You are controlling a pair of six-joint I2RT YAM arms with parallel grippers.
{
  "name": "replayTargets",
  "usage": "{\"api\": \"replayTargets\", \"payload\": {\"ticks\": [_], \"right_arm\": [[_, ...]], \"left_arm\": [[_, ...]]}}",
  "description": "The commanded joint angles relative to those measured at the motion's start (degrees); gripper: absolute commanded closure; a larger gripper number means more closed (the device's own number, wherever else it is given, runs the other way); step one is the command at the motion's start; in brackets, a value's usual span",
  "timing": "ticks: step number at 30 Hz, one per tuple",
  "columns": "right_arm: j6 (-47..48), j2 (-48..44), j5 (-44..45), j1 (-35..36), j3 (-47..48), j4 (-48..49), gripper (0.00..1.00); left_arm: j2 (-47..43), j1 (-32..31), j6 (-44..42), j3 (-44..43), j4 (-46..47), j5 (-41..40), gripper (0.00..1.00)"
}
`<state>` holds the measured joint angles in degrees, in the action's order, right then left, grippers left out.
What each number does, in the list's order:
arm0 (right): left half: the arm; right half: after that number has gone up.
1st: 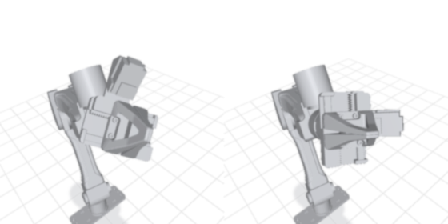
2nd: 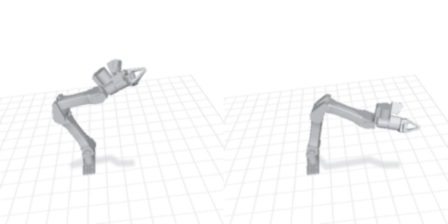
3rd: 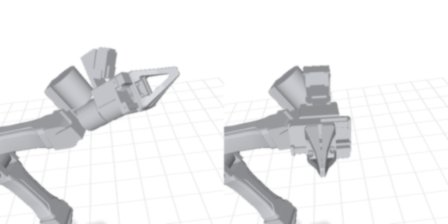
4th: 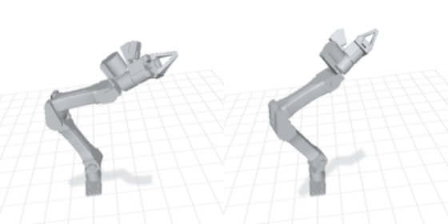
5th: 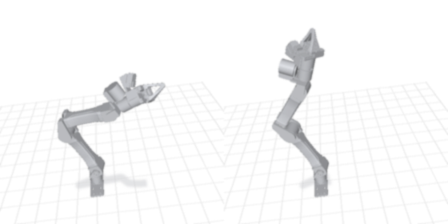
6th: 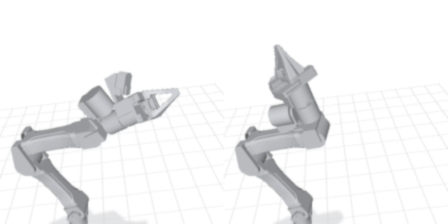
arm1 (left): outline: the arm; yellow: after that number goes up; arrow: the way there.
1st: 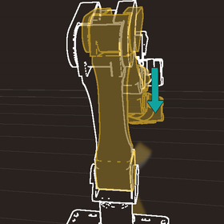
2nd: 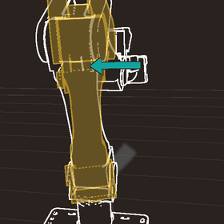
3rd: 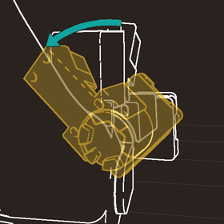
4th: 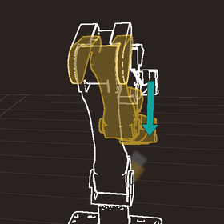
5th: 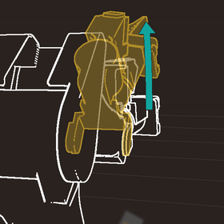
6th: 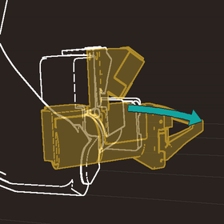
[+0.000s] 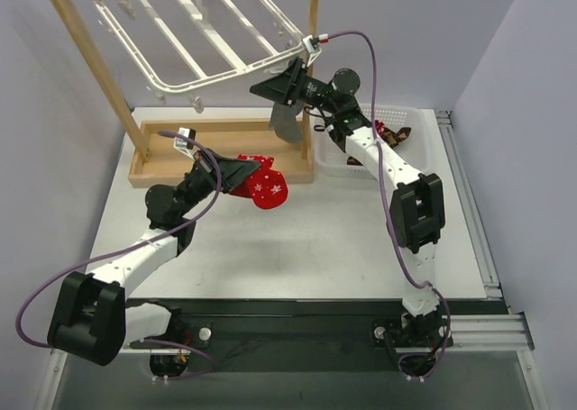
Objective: Remove the socks clipped to the hanger
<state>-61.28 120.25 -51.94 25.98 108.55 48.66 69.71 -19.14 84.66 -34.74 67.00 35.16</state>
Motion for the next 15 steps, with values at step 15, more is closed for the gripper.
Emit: {"api": "replayTargets", "payload": {"ticks": [15], "right_arm": [[21.1, -22.8, -4.1, 0.3, -21.8, -27.3, 0.12]], "left_arm": [[-5.2, 0.2, -5.0, -2.4, -5.6, -2.5, 1.00]]}}
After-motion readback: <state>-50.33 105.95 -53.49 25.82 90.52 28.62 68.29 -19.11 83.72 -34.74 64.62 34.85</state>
